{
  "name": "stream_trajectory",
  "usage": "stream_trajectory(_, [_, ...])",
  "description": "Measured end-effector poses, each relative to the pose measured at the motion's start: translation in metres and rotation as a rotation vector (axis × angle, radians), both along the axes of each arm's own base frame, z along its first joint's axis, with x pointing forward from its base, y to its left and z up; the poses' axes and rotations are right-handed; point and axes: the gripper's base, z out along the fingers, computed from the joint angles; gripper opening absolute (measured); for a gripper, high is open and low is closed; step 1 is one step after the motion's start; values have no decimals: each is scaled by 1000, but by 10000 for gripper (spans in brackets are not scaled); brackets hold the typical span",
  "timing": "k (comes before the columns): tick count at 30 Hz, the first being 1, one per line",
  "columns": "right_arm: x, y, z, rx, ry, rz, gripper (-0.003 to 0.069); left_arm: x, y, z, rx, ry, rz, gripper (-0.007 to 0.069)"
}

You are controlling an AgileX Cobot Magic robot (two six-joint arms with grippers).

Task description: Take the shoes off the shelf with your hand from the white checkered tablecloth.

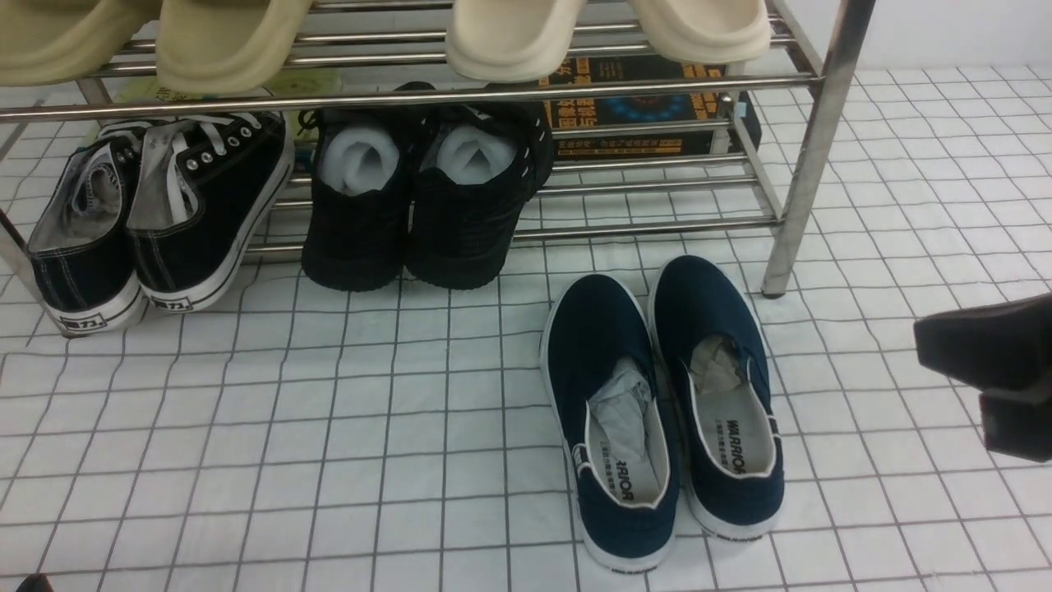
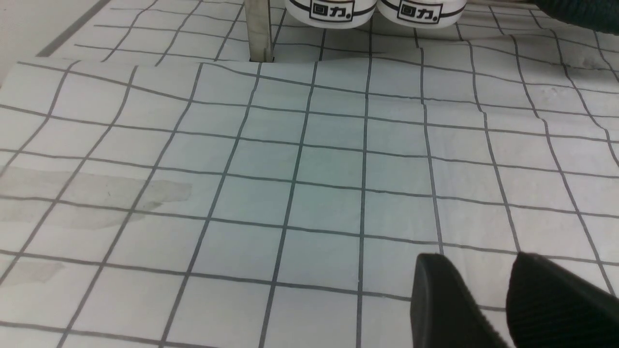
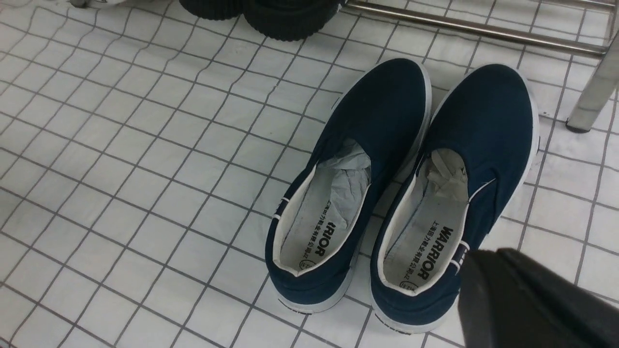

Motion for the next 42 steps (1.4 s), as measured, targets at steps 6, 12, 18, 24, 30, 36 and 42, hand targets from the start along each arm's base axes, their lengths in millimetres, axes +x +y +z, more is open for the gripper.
stream_trajectory(6, [0, 0, -1, -2, 2, 0, -10, 0, 0, 0, 0, 0, 0, 240])
stream_trajectory(12, [0, 0, -1, 2, 5, 0, -6, 0, 0, 0, 0, 0, 0, 240])
stream_trajectory(18, [0, 3, -10, 11, -51, 47, -1, 0, 0, 0, 0, 0, 0, 240])
stream_trajectory(24, [-12, -28, -44, 53, -190, -25, 0, 0, 0, 0, 0, 0, 0, 240])
stream_trajectory(30, [-42, -72, -92, 16, -269, -250, 3, 0, 0, 0, 0, 0, 0, 240])
stream_trajectory(36, [-70, -94, -150, -17, -319, -460, 10, 0, 0, 0, 0, 0, 0, 240])
stream_trajectory(42, [-79, -100, -179, -35, -324, -562, 15, 0, 0, 0, 0, 0, 0, 240])
